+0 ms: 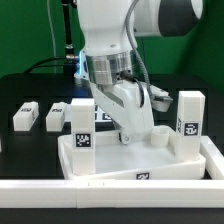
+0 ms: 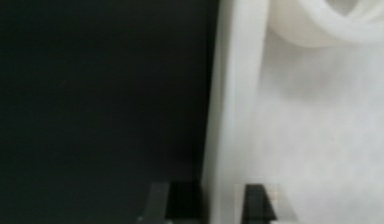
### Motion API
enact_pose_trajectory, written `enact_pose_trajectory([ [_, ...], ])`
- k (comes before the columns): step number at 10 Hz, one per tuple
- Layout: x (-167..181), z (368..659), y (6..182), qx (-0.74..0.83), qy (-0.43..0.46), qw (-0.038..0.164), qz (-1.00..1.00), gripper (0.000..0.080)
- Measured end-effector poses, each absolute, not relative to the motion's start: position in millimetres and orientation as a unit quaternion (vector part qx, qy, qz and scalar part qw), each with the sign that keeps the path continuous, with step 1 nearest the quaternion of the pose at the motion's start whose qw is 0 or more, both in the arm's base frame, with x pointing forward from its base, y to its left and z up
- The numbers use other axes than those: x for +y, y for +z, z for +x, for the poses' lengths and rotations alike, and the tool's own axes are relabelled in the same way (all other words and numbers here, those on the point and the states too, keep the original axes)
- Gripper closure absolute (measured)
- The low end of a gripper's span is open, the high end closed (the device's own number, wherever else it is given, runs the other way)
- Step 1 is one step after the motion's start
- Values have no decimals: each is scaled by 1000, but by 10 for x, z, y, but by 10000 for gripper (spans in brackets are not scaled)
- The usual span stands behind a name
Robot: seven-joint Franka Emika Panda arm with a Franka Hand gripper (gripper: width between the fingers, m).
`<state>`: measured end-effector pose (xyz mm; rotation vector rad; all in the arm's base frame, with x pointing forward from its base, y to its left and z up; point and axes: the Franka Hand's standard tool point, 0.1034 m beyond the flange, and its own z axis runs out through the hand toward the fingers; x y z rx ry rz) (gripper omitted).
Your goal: Assemble desk
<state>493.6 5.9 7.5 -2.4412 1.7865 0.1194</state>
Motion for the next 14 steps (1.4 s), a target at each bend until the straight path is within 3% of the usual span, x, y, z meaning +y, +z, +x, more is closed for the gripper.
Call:
enact_pose_trajectory([
  [4,48,4897,71,520,24,56,-852,735],
  [7,-198,4810,64,375,43,65,-924,731],
  [11,-270,4832,65,268,20,58,-961,732],
  [14,-400,4997,139,84,20,52,-995,732],
])
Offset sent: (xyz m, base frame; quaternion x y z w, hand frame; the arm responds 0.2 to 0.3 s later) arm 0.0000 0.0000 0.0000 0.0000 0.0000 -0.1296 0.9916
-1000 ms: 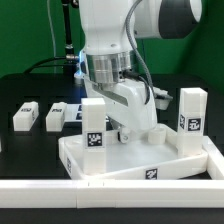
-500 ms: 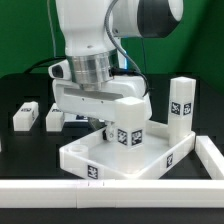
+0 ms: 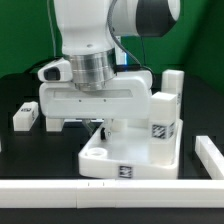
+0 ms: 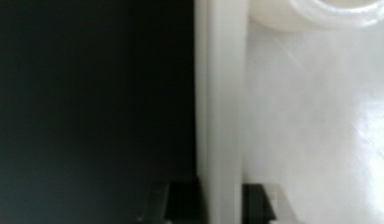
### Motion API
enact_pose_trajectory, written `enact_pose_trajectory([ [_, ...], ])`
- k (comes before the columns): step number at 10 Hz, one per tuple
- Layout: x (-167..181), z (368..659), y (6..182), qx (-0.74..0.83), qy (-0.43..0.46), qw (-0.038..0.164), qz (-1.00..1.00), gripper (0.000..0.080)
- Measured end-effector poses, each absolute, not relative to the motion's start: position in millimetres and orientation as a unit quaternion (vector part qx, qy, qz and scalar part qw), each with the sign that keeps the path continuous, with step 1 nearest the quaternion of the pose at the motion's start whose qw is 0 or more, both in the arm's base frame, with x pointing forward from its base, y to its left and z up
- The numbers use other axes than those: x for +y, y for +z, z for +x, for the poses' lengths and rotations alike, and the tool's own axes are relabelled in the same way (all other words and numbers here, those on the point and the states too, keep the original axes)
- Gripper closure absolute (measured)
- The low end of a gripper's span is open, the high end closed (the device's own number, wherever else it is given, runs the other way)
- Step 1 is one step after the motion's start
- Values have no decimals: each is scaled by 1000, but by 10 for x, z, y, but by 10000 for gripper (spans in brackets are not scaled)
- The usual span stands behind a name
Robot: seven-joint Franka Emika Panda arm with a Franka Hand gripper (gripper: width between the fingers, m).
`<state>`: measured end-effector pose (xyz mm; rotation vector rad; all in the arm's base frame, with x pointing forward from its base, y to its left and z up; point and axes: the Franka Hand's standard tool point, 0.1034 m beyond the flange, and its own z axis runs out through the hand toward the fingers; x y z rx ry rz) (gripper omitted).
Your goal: Assemble desk
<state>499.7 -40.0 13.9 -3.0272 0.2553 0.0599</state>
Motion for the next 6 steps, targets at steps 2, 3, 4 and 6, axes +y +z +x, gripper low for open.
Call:
enact_pose_trajectory([
  [2,-460,5121,169,41,8,51,-998,732],
  [3,-469,5110,160,7,8,49,-999,732],
  [4,-483,5105,153,-22,9,47,-999,732],
  [6,-494,5126,103,-109,11,39,-993,732],
])
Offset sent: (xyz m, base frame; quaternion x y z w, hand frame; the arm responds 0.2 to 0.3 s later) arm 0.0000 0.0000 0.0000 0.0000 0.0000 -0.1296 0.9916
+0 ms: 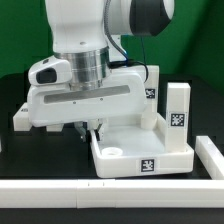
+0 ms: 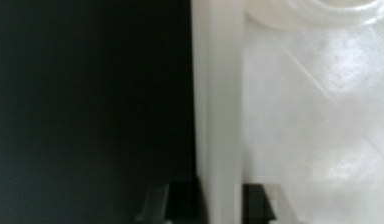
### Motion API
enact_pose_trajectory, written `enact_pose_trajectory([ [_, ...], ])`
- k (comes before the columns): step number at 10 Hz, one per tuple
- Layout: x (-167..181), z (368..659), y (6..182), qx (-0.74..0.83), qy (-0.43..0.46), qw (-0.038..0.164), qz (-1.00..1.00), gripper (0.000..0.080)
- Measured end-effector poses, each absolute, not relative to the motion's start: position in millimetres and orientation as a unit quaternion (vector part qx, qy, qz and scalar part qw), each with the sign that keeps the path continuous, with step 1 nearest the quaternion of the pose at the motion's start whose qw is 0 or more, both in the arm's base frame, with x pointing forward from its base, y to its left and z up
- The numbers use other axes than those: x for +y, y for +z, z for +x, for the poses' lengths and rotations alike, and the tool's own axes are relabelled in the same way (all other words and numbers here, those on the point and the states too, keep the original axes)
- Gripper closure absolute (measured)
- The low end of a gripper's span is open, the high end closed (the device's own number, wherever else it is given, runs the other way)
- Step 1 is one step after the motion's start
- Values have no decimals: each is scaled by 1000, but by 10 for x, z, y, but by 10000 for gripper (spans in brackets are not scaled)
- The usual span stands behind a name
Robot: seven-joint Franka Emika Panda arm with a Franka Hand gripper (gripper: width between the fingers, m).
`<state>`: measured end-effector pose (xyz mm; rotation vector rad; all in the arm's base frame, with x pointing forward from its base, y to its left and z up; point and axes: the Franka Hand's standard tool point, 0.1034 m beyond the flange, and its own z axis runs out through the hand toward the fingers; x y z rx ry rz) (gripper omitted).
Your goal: Assemble desk
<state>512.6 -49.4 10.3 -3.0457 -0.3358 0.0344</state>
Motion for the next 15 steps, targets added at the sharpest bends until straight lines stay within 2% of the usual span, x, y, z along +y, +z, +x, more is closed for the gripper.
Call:
enact_pose_trajectory([
  [3,-430,5333,127,-217,-1,18,-976,732],
  [4,-396,5325,117,-254,-1,10,-967,732],
  [7,-509,5325,121,-352,3,0,-936,736],
  [10,-689,5559,170,-493,-2,-18,-870,737],
  [12,-567,5880,222,-564,-7,-41,-825,737],
  [14,-437,5961,212,-594,-11,-46,-803,737],
  [15,-495,5954,211,-623,-7,-49,-781,736],
])
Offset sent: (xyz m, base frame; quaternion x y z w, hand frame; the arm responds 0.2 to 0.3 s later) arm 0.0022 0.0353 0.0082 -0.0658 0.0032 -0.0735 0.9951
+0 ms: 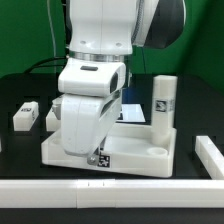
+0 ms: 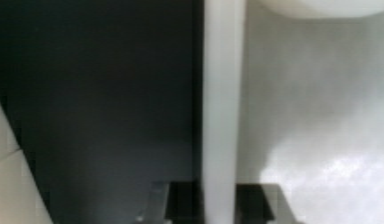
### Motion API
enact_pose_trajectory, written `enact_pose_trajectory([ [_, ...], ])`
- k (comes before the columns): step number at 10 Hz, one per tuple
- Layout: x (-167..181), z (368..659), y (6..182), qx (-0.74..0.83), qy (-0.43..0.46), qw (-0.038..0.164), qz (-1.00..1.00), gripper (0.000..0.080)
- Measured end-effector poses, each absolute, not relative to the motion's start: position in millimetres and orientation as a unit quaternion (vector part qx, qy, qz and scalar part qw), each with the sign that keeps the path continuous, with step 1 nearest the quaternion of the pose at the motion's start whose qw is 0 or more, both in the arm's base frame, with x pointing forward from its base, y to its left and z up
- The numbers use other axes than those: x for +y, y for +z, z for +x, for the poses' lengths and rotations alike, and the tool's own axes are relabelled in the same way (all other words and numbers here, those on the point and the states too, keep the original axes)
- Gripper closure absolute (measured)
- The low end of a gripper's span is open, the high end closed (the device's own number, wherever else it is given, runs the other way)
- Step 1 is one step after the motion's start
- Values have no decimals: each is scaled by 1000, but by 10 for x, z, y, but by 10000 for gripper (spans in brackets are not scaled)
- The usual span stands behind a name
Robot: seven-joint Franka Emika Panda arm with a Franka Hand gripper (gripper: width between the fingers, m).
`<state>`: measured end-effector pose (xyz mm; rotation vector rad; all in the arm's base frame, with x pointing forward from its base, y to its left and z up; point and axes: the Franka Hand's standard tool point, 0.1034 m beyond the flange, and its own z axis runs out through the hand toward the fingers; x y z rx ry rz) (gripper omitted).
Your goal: Assemble desk
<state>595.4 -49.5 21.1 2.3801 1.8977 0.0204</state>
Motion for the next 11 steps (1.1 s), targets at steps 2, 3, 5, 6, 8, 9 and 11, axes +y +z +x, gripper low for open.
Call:
enact_pose_trajectory([
  [2,-517,5951,209,625,5,50,779,736],
  [3,-516,5952,209,625,5,50,779,736],
  [5,-378,6084,220,635,11,53,771,736],
  [6,-268,6243,216,640,22,57,766,736],
  [8,-38,6372,268,628,34,65,775,735],
  [9,10,6382,291,625,32,72,776,735],
  [11,-58,6368,276,626,27,73,776,735],
])
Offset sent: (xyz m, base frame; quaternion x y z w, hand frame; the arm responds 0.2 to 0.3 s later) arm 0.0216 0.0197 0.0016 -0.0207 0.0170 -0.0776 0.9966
